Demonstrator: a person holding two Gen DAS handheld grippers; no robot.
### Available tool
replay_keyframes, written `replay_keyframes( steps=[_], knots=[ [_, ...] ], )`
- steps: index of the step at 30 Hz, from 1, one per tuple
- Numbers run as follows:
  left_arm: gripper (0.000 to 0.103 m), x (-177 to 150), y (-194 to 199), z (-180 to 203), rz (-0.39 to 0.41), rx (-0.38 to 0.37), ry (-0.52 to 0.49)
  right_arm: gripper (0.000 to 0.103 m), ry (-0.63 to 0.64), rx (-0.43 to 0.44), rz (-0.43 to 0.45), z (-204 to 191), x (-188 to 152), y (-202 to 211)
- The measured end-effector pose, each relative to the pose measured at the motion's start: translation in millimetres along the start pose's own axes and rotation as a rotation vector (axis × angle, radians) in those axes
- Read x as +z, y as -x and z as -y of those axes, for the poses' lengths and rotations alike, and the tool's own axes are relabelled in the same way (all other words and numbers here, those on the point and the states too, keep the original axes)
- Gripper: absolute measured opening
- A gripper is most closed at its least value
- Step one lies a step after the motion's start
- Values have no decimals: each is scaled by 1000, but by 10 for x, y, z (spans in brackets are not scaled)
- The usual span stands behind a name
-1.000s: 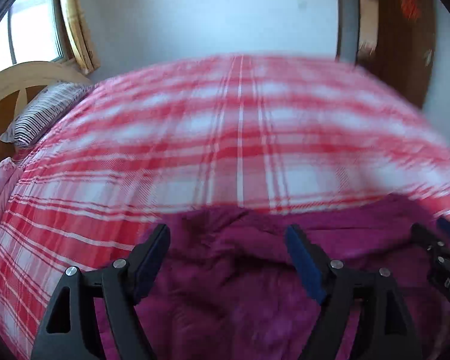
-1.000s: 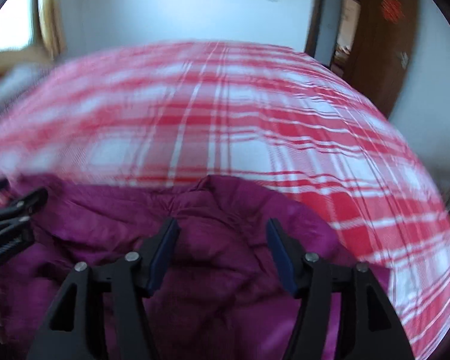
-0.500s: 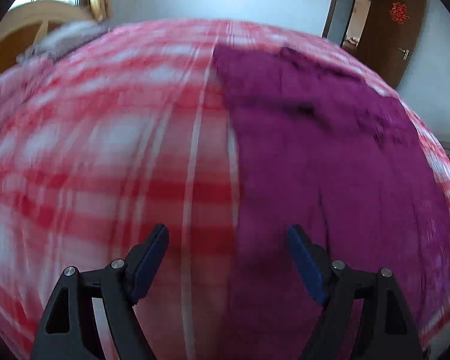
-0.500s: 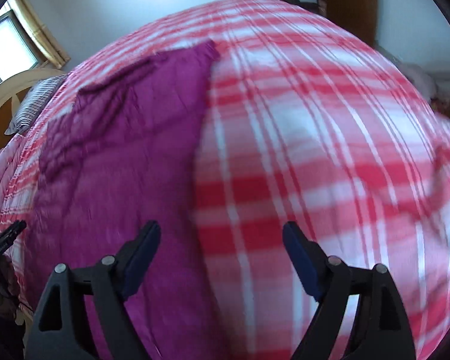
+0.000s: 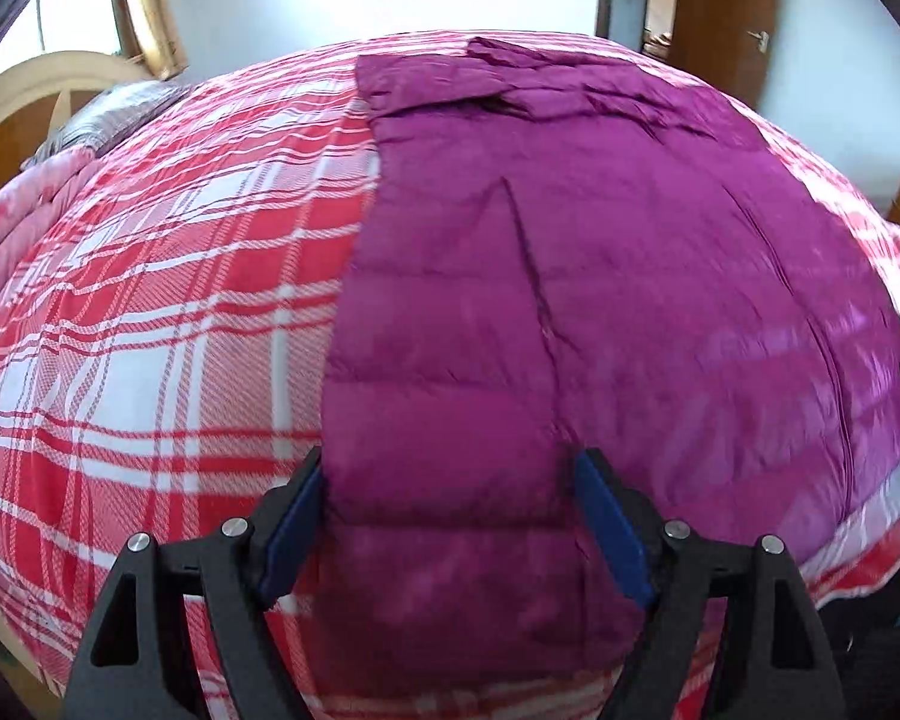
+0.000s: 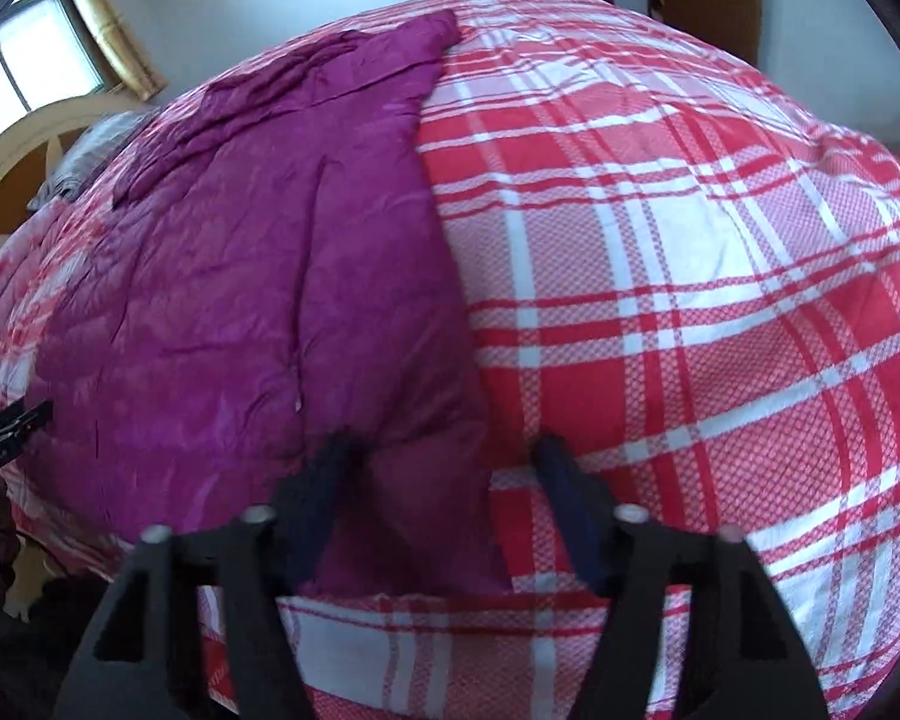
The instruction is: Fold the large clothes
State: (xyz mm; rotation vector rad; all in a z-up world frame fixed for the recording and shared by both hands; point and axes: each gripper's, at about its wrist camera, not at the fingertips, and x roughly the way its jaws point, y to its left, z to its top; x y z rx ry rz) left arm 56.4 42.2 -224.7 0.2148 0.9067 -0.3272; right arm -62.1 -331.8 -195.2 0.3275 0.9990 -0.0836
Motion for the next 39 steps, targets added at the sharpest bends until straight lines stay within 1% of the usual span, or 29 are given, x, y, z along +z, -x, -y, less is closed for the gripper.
replay_keyframes(
  steps=[1,2,3,4,5,6,9,11,12,14,17,19,22,25,27,28,30,31,32,33,34,35,36,37,38,39],
  knots=[
    [65,-9,0,6,6,-1,-10,25,-5,19,0,21,-12,4],
    [56,-13,17,23,11,-17,-15,21,-20,52,-3,54,-15,6],
    [33,-13,54,35,16,-47,-19,16,-45,95,-9,102,-6,8],
    [14,-2,81,36,16,-71,-21,11,-55,109,-8,109,-8,12],
    [12,2,112,33,17,-91,-18,10,-69,138,-4,134,-3,30],
    [10,13,150,22,26,-93,-11,9,-83,168,-1,154,-3,52],
    [8,39,304,-50,53,-129,22,8,-81,204,21,120,-32,148],
    [7,92,458,-123,73,-183,72,7,-86,244,44,88,-72,284],
    [7,132,596,-175,97,-215,97,7,-94,276,56,86,-73,378],
    [7,191,831,-224,140,-249,113,7,-97,313,75,104,-85,552],
    [7,288,1222,-243,217,-278,105,7,-89,358,124,45,-77,838],
    [7,337,1474,-272,265,-316,112,7,-93,396,171,59,-58,1085],
    [7,493,1698,-335,311,-371,149,7,-110,439,237,116,28,1350],
    [7,700,1780,-360,347,-379,128,7,-105,461,305,129,210,1577],
    [7,954,1731,-405,343,-391,135,7,-91,462,346,106,414,1672],
    [7,1094,1693,-421,347,-385,127,7,-89,465,362,94,528,1691],
    [7,1380,1562,-487,358,-360,125,7,-82,472,400,81,855,1688],
    [7,1525,1472,-528,349,-371,133,7,-85,477,409,60,1077,1633],
    [7,1682,1364,-569,338,-372,141,7,-88,478,413,56,1183,1600],
    [7,1859,1237,-597,332,-343,143,7,-91,468,419,40,1411,1521],
    [7,2020,1102,-626,319,-332,146,7,-92,460,421,27,1567,1471],
    [7,2147,968,-656,305,-330,151,7,-107,455,421,9,1797,1370],
    [7,2307,773,-695,288,-311,160,7,-115,442,417,-5,1944,1291],
    [7,2425,618,-710,267,-308,165,7,-129,421,412,-10,2137,1167],
    [7,2532,454,-715,247,-306,156,7,-154,423,397,16,2294,1031],
    [8,2647,272,-706,232,-268,142,7,-169,411,381,22,2431,890]
  ],
)
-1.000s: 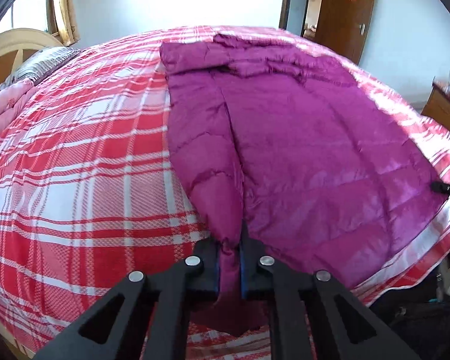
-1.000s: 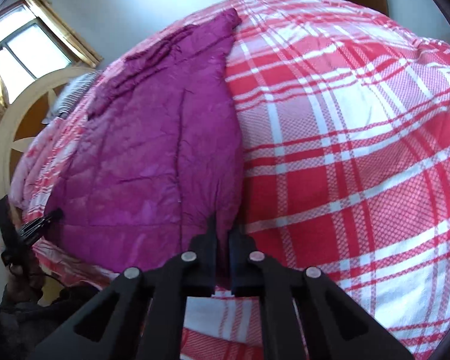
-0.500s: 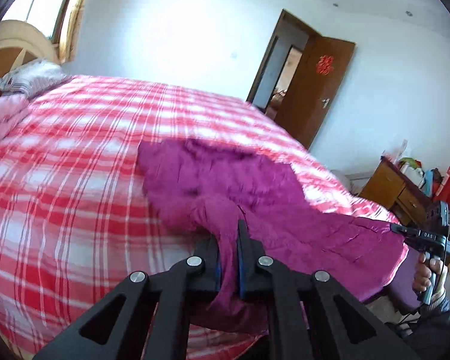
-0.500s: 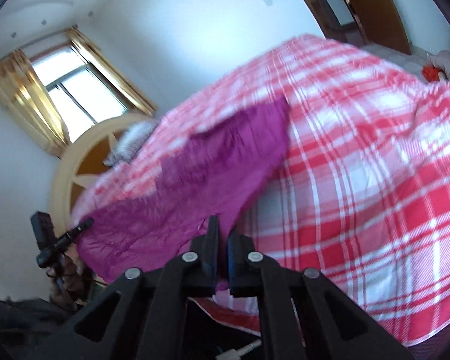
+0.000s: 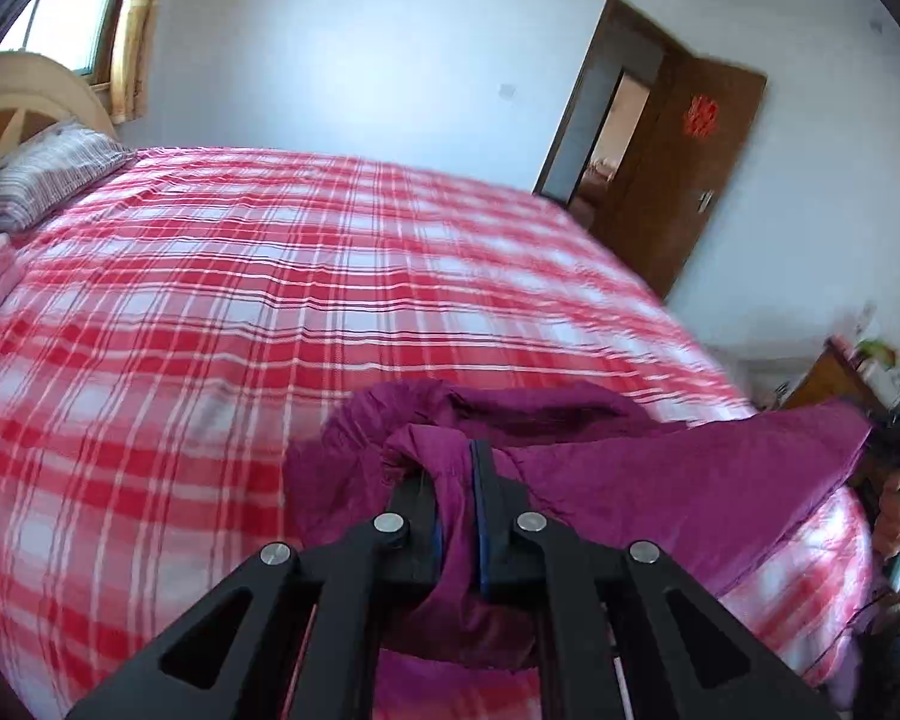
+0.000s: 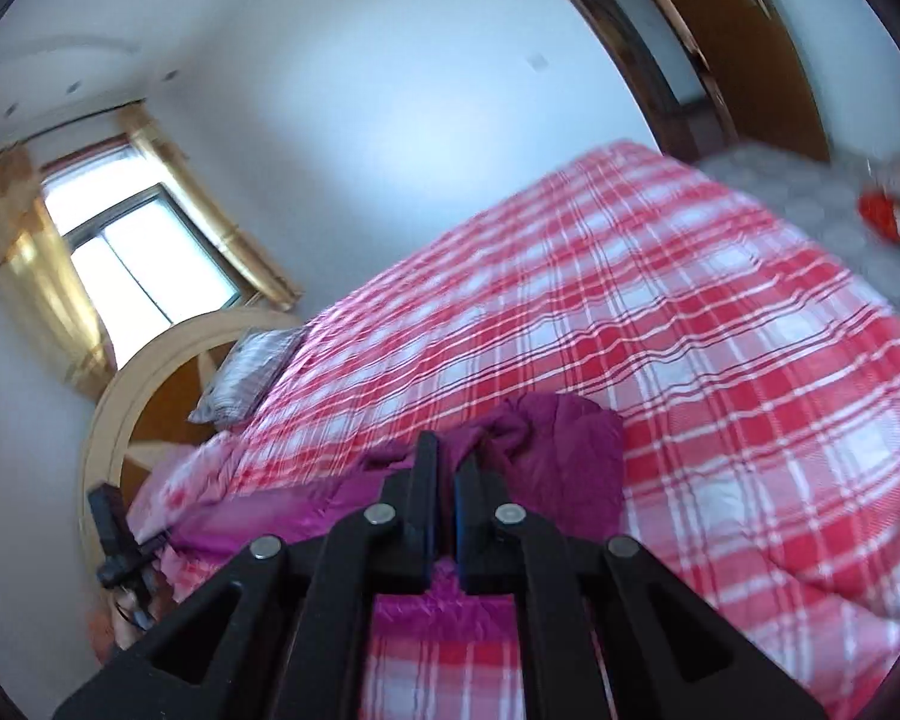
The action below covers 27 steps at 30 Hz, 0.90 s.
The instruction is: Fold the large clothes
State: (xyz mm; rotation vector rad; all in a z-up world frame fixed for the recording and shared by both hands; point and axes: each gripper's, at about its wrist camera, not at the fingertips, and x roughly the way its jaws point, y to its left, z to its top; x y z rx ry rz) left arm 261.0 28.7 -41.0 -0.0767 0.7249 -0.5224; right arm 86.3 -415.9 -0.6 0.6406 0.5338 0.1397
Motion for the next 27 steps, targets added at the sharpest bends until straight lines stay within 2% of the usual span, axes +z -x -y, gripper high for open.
replay_keyframes(
  steps=[5,7,11,15,16,17,18,19,22,23,24,25,26,27],
  knots=[
    [11,139,-722,-109,-88,92,-20,7,-38,-99,-50,312,219,-749],
    [12,151,-946,-213,-136,119,-13,7,-59,-109,-74,460,252,-967],
    [19,122,-1068,-349,-199,89,36,7,-92,-134,-115,735,260,-1373],
    [34,209,-960,-559,-153,13,131,7,-115,-148,-141,887,250,-1581],
    [46,244,-914,-627,-125,27,159,7,-121,-154,-145,919,257,-1626],
    [55,287,-842,-685,-78,89,175,7,-133,-159,-151,959,259,-1673],
    [71,329,-802,-720,-38,132,185,7,-137,-162,-156,978,265,-1711],
    [76,349,-768,-746,-14,148,195,7,-134,-170,-155,985,275,-1756],
    [76,358,-713,-707,14,161,196,12,-129,-171,-147,984,311,-1851],
    [76,347,-712,-646,15,168,178,16,-126,-176,-146,978,320,-1882],
    [76,324,-702,-529,23,180,142,34,-121,-199,-144,954,331,-1890],
    [76,294,-683,-435,31,189,108,65,-121,-210,-139,946,336,-1887],
    [76,280,-689,-344,36,198,74,78,-122,-225,-120,922,342,-1851],
    [76,254,-717,-221,39,205,38,82,-115,-252,-68,876,340,-1759]
  ],
)
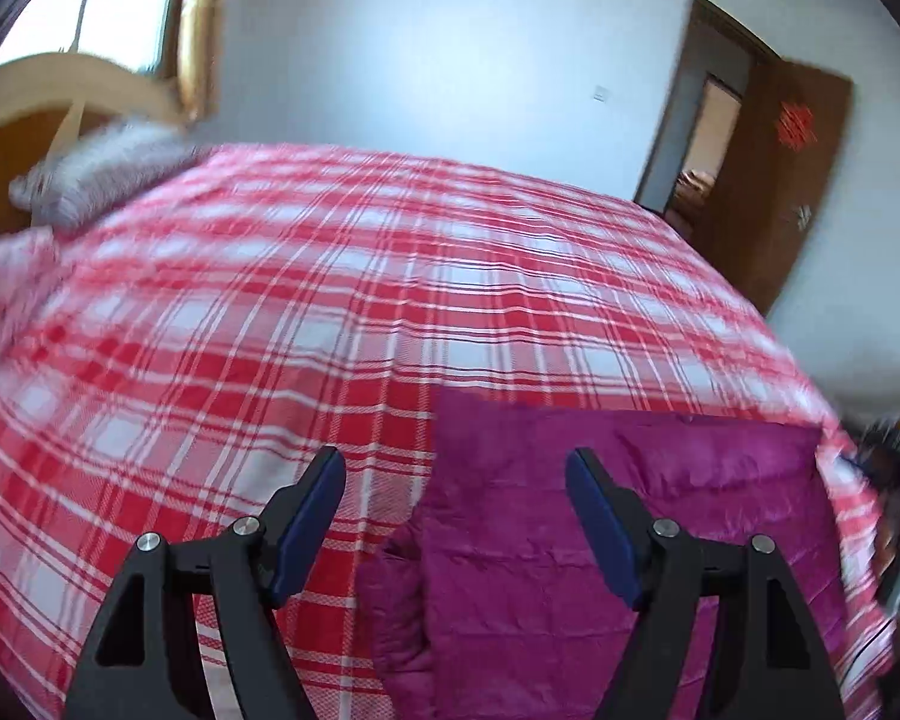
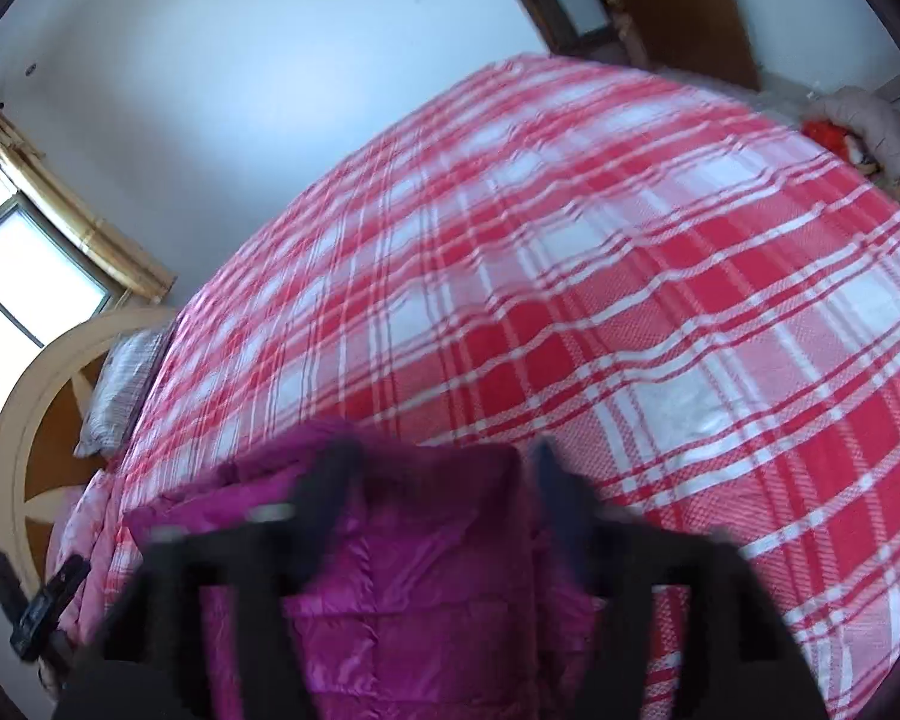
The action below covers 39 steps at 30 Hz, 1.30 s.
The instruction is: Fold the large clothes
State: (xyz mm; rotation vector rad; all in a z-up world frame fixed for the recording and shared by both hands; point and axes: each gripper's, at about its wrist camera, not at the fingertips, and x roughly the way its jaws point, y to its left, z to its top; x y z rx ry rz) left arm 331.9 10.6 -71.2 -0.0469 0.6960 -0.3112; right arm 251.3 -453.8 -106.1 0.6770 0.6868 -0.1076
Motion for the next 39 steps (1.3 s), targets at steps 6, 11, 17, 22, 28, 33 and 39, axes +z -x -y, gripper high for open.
replay_keyframes(
  steps=[6,11,17,22,28,33,39],
  knots=[
    [77,-138,-234,456,-33,6,-94,82,218,-52,63,-547,-265,194],
    [77,-256,-505,881,-5,100,-227,81,420,-49,-47,-1031,-733,-194],
    [77,-371,-949,1078,-45,215,-328,81,472,-132,-103,-1040,-953,-739],
    [77,-393,-1202,914,-87,217,-258,80,406,-138,-111,-863,-854,-845],
    [81,-429,-1324,854,-94,204,-205,81,424,-150,-97,-906,-911,-917],
    [88,-387,-1407,832,-109,224,-190,83,411,-160,-110,-910,-888,-995],
    [94,-430,-1462,723,-113,192,-131,85,399,-151,-110,-887,-901,-1031]
  ],
)
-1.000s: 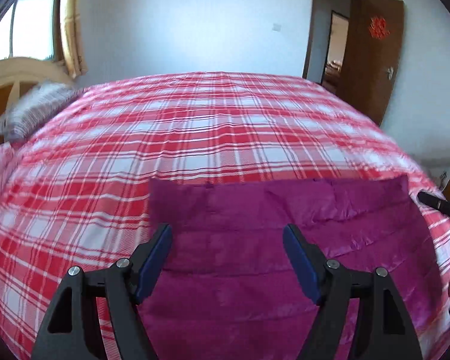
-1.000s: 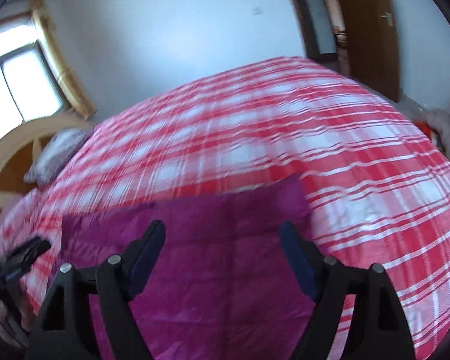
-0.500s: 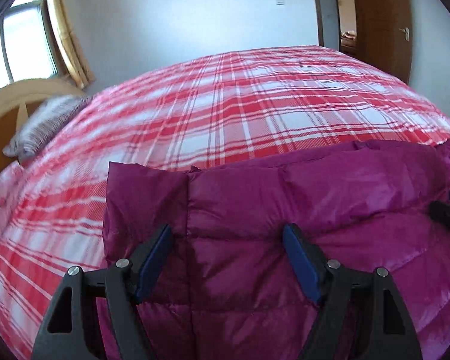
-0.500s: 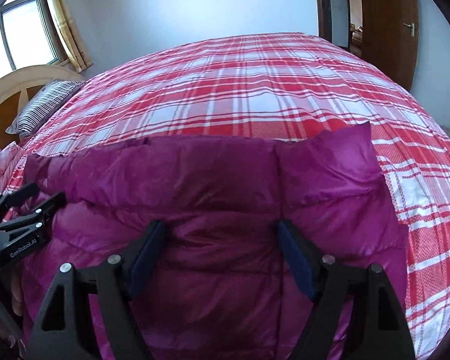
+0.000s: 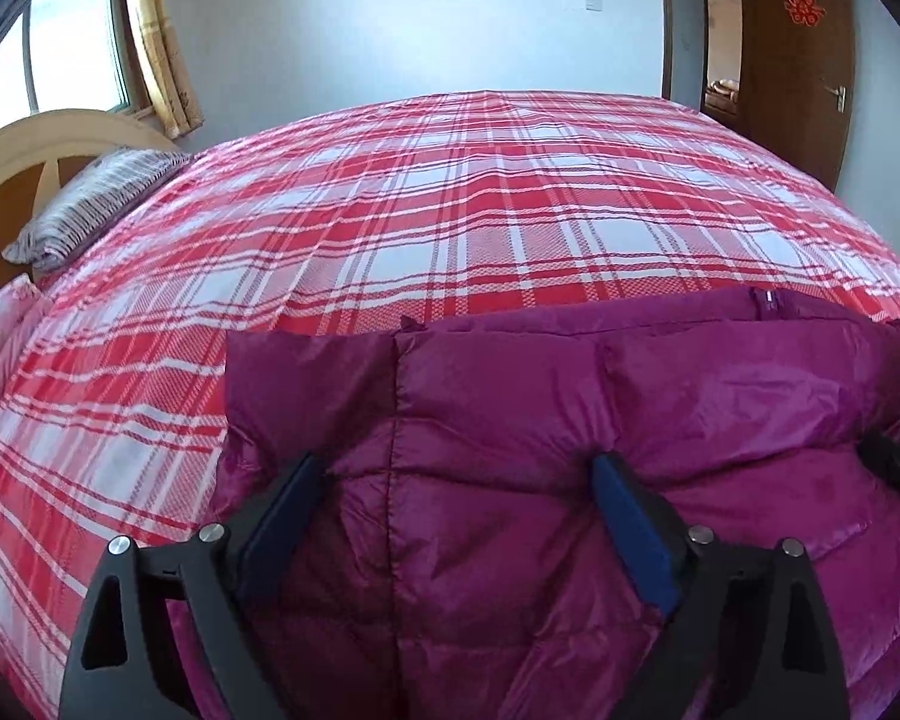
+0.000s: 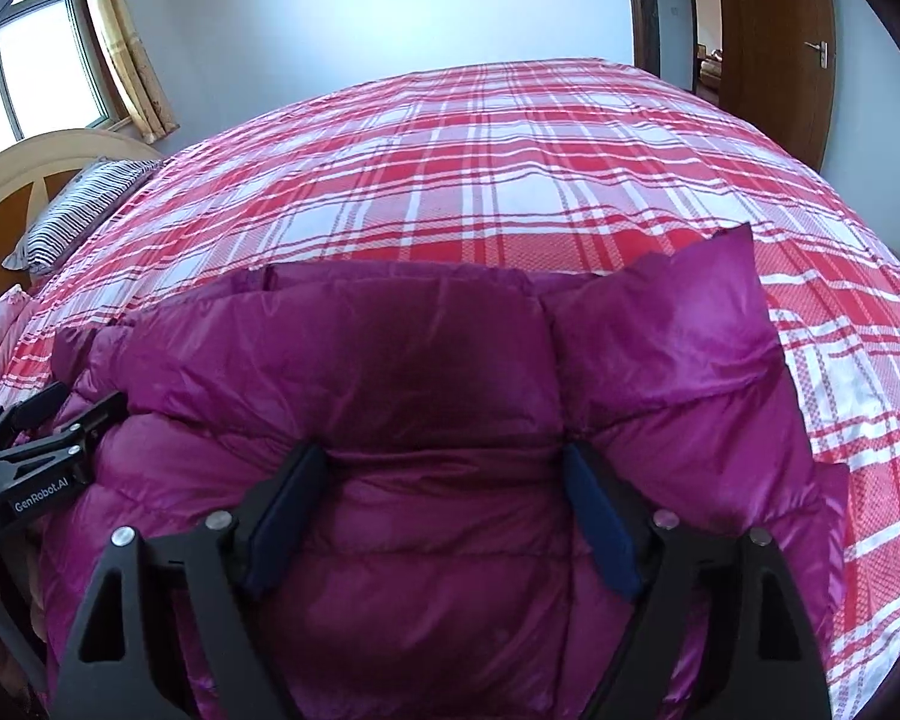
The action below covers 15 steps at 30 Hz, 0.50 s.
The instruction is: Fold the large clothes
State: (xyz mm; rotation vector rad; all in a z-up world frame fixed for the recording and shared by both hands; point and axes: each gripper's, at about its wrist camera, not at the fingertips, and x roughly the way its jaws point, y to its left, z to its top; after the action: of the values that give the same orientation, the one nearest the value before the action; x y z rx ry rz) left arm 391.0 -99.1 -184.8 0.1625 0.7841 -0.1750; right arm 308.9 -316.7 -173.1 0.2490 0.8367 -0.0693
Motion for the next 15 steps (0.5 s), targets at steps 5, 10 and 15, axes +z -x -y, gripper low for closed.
replay_keyframes(
  steps=[5,10,15],
  knots=[
    [97,-4,-47,-7,-19,2,7,86,8,-13,-6,-14,-11,-33],
    [100,-11,-73,30,-28,28,-7,87,18,-30,-11,-30,-17,-57],
    [101,-19,-100,48,-37,49,-23,88,34,-54,-22,-62,-15,-89]
  ],
)
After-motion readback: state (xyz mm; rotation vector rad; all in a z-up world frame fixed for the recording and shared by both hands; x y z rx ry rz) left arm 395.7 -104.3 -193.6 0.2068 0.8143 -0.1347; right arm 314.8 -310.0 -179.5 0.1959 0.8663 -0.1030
